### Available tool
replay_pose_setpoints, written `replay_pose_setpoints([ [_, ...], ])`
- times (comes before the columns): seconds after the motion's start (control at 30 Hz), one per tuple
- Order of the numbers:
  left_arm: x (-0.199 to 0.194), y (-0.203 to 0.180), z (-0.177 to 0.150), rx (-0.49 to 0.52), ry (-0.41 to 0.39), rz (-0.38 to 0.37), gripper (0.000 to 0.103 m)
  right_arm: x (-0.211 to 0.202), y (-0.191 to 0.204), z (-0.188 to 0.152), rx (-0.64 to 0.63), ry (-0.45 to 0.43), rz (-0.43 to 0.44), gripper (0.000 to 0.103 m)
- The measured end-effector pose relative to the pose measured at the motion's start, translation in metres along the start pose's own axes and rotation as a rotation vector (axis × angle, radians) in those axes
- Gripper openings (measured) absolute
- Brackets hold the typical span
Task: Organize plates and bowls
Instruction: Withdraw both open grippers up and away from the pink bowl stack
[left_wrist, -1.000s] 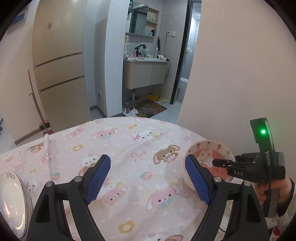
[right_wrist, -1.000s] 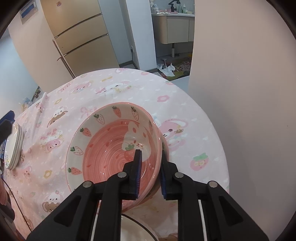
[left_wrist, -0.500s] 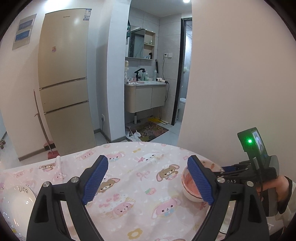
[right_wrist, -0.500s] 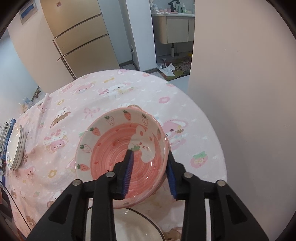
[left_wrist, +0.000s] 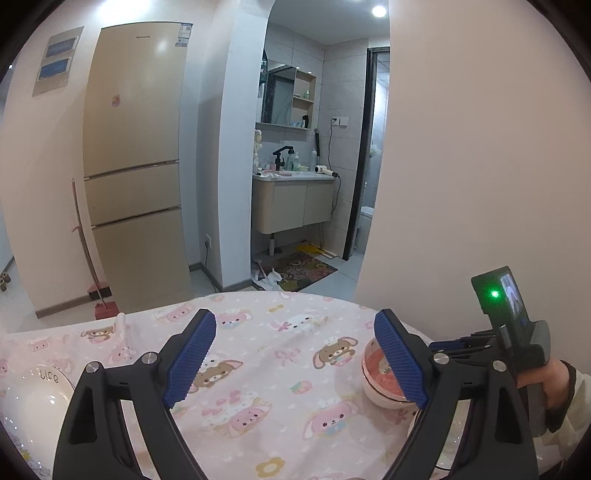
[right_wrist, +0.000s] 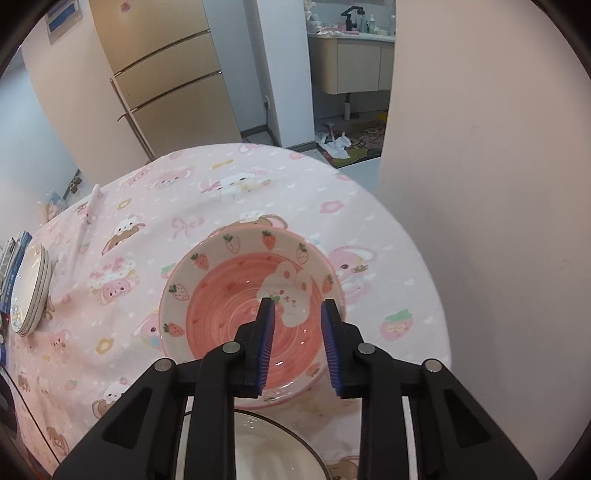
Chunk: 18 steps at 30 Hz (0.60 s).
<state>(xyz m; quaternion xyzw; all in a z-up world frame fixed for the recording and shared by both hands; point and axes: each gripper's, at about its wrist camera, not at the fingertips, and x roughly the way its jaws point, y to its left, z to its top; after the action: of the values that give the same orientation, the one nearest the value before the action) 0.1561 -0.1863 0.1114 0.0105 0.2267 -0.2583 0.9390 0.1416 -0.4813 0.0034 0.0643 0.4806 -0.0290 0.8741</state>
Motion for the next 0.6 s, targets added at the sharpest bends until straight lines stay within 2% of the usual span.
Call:
replay_pose_setpoints([
  [0.1, -0.005, -0.002, -0.001, -0.003, -0.007, -0.017, 0.09, -0.017, 0.002, -0.002, -0.012, -0.042, -0.005, 0.025],
  [0.2, -0.01, -0.011, -0.001, 0.054, 0.0, -0.02, 0.09, -0.036, 0.007, -0.004, -0.024, -0.091, -0.001, 0.027],
  [0.3, -0.019, -0.02, 0.001, 0.093, -0.021, -0.017, 0.09, -0.057, 0.01, -0.006, -0.023, -0.138, 0.012, 0.028],
  [0.43, -0.037, -0.028, 0.005, 0.083, -0.062, -0.053, 0.09, -0.086, 0.012, -0.012, -0.012, -0.211, 0.029, 0.028],
  [0.53, -0.053, -0.033, 0.01, 0.073, -0.109, -0.063, 0.103, -0.11, 0.015, -0.017, -0.018, -0.262, 0.028, 0.031],
  [0.6, -0.062, -0.036, 0.011, 0.075, -0.135, -0.065, 0.103, -0.125, 0.018, -0.021, -0.029, -0.301, 0.02, 0.033],
])
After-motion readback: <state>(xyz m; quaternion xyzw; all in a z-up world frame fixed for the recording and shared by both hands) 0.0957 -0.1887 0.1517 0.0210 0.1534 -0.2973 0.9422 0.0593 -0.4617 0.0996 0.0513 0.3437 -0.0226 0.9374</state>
